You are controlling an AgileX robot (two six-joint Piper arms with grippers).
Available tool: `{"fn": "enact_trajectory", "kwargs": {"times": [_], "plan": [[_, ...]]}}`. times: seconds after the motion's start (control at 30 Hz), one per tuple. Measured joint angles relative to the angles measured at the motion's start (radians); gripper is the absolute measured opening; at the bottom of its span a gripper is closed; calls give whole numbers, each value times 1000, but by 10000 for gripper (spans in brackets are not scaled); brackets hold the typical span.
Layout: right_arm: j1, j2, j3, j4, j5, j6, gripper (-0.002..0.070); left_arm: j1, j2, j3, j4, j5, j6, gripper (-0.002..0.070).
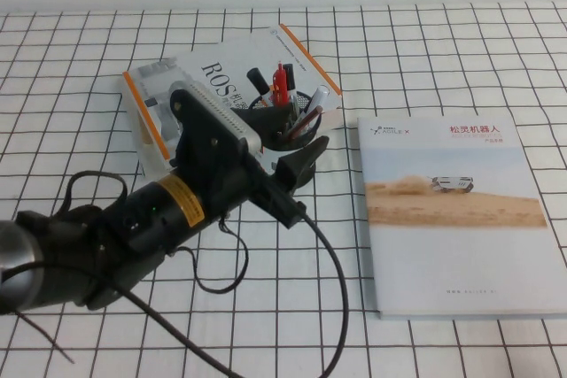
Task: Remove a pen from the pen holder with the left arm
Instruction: 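Take a marker out of the pen holder and lay it on the table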
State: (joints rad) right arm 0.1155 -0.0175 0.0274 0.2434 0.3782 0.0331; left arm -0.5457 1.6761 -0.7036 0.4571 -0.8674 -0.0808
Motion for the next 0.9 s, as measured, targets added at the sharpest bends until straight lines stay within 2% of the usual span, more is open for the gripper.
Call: {"fn": "enact_trajectory", "kwargs": {"times": [0.13, 0.67, 0.8, 0.9], "plan": [[0, 0, 0, 0, 0, 0, -12, 0, 46, -76, 41, 41, 0, 412], [0, 0, 0, 0, 0, 0, -13, 0, 215, -277, 62, 155, 10, 408], [0, 0, 0, 0, 0, 0, -13, 2, 233, -295, 62, 160, 13, 370], [0, 0, 0, 0, 0, 0, -12, 2, 235, -295, 62, 160, 14, 310]]}}
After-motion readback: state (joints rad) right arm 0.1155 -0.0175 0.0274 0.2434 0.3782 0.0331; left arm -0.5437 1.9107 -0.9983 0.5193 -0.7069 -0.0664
